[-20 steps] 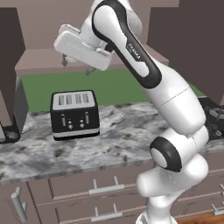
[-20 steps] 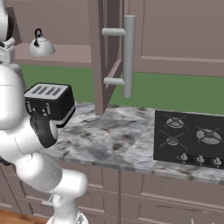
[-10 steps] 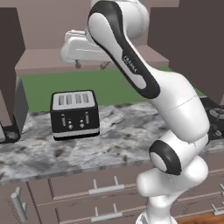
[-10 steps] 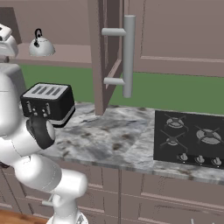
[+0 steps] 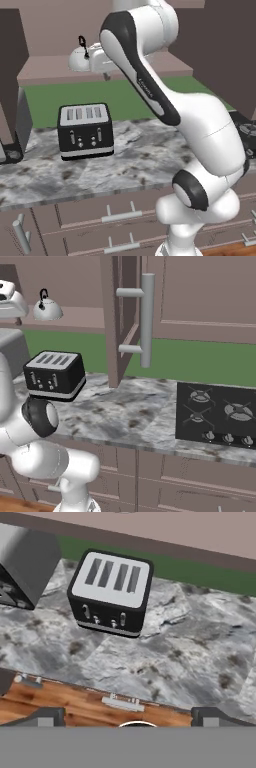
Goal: Open the cabinet, pick the kettle from the cabinet, and place it in the sink.
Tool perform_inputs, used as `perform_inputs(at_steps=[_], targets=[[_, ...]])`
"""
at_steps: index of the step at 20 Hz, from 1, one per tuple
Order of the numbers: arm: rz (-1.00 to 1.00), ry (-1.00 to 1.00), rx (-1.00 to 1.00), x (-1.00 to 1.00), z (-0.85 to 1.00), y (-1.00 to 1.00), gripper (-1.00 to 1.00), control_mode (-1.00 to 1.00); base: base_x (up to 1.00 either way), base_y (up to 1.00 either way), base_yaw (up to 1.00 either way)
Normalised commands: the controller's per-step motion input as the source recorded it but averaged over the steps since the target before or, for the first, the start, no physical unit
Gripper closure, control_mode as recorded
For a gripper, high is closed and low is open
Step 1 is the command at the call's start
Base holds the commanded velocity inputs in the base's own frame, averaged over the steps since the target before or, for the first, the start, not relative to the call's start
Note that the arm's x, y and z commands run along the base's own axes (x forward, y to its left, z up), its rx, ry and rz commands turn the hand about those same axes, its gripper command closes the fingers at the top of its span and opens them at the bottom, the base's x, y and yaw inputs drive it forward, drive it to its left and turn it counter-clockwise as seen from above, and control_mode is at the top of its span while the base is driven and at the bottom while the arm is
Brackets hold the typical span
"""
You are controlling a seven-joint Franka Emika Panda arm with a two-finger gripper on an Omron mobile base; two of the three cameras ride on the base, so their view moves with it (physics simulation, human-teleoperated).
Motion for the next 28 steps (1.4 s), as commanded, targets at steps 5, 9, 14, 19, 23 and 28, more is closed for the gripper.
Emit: perform_inputs(at_steps=[5, 9, 14, 19, 23, 28], targets=[[0.0, -0.1, -0.07, -0.01, 0.0, -0.4, -1.0, -1.0, 0.0, 0.0, 0.0], [0.0, -0.07, -0.02, 0.08, 0.0, -0.24, -1.0, -1.0, 0.0, 0.0, 0.0], [0.0, -0.09, 0.0, 0.15, -0.03, -0.07, -1.0, -1.0, 0.0, 0.0, 0.0], [0.0, -0.14, 0.0, 0.18, -0.1, -0.02, -1.0, -1.0, 0.0, 0.0, 0.0], [0.01, -0.15, 0.0, 0.25, -0.1, 0.0, -1.0, -1.0, 0.0, 0.0, 0.0], [0.0, -0.14, 0.01, 0.38, -0.03, 0.0, -1.0, -1.0, 0.0, 0.0, 0.0]])
